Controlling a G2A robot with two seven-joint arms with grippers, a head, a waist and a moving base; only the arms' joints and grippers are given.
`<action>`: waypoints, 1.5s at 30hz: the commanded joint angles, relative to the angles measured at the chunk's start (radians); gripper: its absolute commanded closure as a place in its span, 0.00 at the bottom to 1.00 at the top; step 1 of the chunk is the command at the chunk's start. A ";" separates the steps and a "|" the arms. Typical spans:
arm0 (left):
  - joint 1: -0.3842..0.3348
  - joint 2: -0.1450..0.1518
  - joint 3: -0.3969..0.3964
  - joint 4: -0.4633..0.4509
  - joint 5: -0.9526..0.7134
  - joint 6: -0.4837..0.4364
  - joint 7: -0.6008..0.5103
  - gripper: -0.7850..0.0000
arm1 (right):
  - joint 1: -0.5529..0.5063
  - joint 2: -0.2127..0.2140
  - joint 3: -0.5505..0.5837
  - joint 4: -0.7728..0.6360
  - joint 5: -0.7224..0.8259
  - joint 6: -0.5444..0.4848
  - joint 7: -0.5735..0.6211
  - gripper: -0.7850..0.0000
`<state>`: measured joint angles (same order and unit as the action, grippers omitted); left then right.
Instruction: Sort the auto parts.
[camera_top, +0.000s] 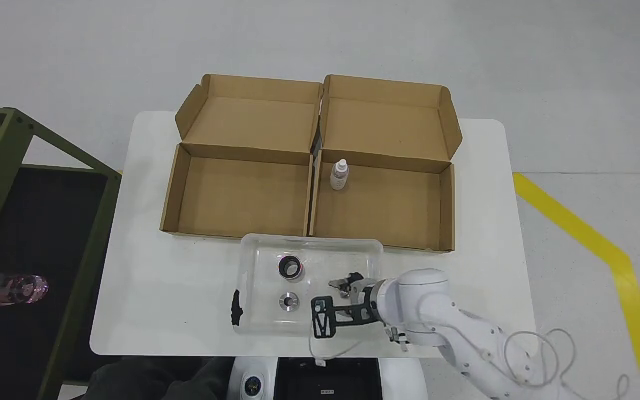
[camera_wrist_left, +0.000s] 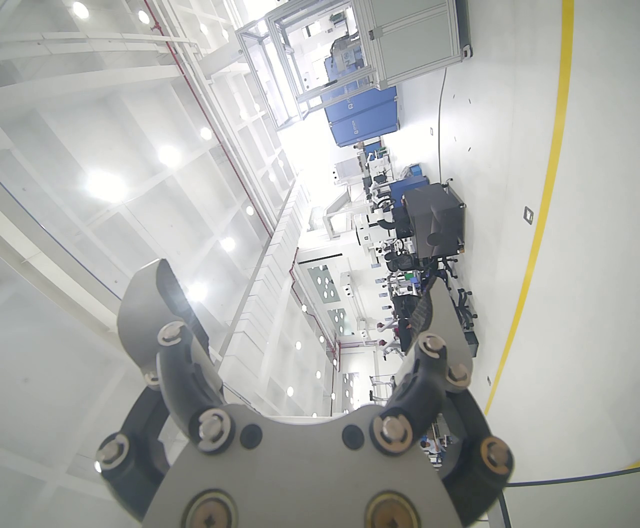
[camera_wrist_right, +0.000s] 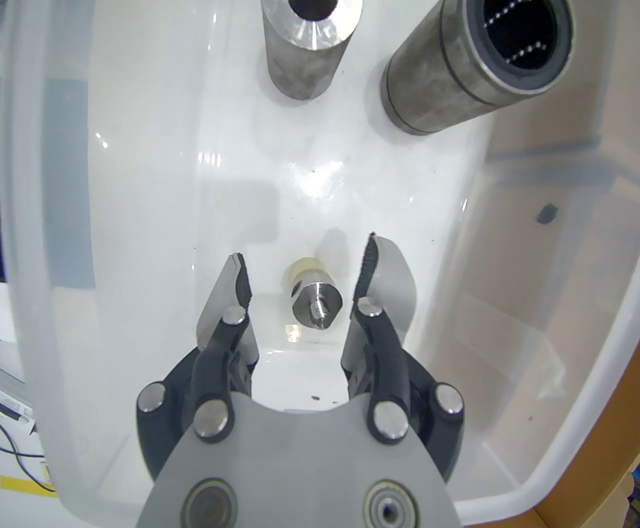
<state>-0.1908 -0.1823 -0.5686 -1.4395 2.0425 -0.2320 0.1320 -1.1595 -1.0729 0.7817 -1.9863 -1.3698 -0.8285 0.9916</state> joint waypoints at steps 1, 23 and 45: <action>0.000 0.000 0.000 0.000 0.000 0.000 0.000 0.00 | 0.005 0.002 -0.004 0.002 -0.002 0.007 0.007 0.59; 0.000 0.000 0.000 0.000 0.000 0.000 0.000 0.00 | 0.023 0.018 0.033 -0.100 0.049 0.031 -0.158 1.00; 0.000 0.000 0.000 0.000 0.000 0.000 0.000 0.00 | 0.030 0.047 0.339 -0.030 0.016 0.132 -0.508 1.00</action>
<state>-0.1908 -0.1823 -0.5686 -1.4395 2.0425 -0.2320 0.1320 -1.1342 -1.0261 1.1135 -2.0298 -1.3647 -0.6993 0.4853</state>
